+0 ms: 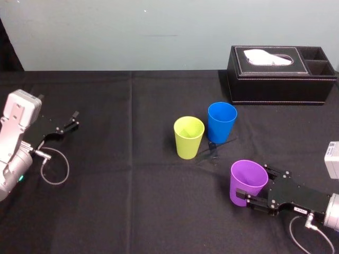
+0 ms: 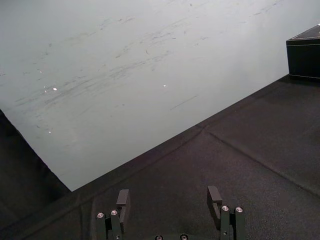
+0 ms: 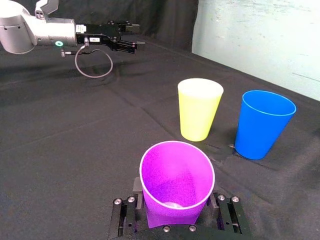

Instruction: Stack the three plastic cups sequentially using one hand.

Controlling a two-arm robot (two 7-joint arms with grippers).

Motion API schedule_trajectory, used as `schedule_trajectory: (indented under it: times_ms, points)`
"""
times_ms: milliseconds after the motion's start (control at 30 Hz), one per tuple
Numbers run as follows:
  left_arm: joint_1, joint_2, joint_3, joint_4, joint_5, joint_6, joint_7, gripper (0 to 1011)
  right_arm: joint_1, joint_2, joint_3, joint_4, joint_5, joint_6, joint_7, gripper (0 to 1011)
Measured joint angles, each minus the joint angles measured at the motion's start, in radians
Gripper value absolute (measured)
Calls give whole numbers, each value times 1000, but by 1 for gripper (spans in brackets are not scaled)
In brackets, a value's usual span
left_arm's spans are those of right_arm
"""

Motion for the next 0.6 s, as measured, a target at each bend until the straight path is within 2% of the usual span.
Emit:
schedule_trajectory:
  times_ms: [200,333,500,600]
  points:
    - [0,0,0,0,0,0,0,1012,-16,11,25,-49,-7,-4,-26,728]
    - [0,0,0,0,0,0,0,1011,-13,18,36,-90,-7,20,-38,728]
    - [0,0,0,0,0,0,0,1011,33,20,36,-142,-6,83,-50,728]
    - [0,0,0,0,0,0,0,1011,73,8,25,-161,-5,124,-60,728]
